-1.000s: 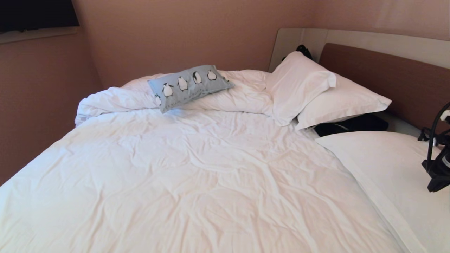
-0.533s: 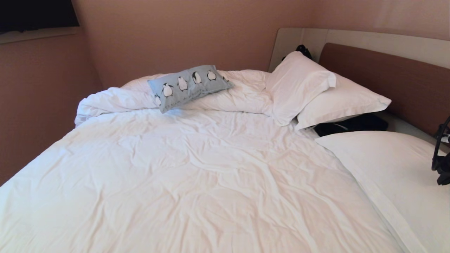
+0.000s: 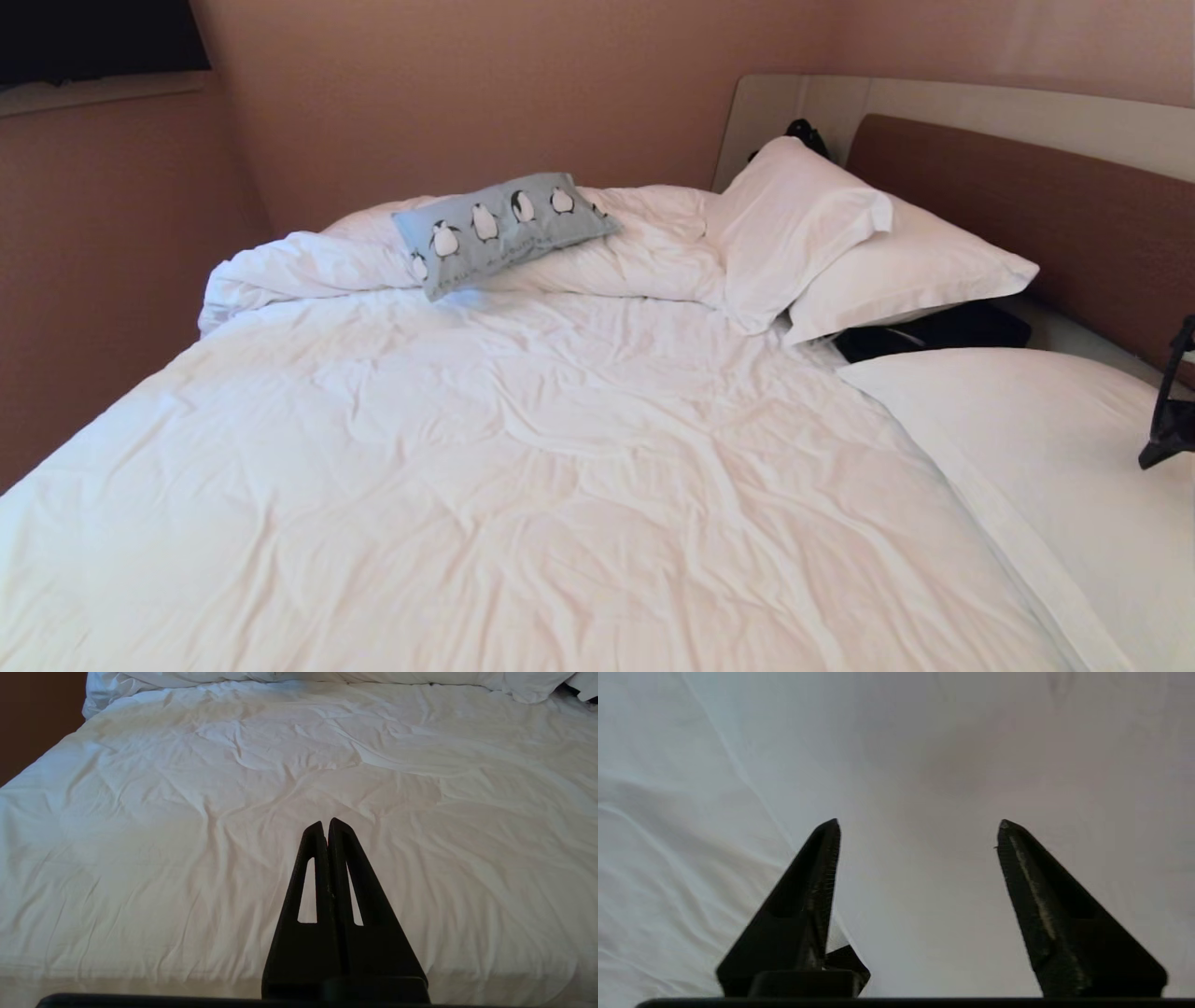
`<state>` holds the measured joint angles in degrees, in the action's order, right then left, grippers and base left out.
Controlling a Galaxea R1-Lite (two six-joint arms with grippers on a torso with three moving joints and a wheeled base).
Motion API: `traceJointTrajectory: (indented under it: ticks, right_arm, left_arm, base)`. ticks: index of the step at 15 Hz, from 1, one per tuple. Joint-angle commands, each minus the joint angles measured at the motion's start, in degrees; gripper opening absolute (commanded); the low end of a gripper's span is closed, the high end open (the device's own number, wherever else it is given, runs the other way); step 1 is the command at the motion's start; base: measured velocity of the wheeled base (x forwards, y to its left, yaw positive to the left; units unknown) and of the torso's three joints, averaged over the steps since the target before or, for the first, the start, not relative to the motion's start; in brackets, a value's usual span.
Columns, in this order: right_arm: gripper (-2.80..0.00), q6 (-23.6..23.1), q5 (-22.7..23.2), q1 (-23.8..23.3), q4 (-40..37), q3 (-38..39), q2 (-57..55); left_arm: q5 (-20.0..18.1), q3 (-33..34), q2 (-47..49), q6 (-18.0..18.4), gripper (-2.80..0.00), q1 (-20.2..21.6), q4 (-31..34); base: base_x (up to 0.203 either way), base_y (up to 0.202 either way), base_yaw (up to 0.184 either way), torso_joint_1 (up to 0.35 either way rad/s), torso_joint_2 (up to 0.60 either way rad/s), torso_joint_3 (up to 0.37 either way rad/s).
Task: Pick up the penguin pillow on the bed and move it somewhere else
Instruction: Pick up the pillow
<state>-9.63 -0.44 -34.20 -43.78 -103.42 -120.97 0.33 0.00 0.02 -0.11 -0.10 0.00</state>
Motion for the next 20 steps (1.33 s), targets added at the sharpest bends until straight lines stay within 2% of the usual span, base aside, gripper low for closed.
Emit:
traceJointTrajectory:
  ticks: [1, 20]
  right_arm:
    - [0.0, 0.1, 0.0, -0.6, -0.2, -0.5, -1.1]
    - [0.0, -0.2, -0.1, -0.6, -0.3, -0.8, -3.9]
  left_arm:
    - [0.0, 0.1, 0.0, -0.1, -2.8, 0.0, 0.0]
    - [0.0, 0.1, 0.0, 0.0, -2.8, 0.0, 0.0]
  base:
    - [0.0, 0.0, 0.0, 0.0, 0.0, 0.0]
    - [0.0, 0.0, 0.0, 0.0, 0.0, 0.0]
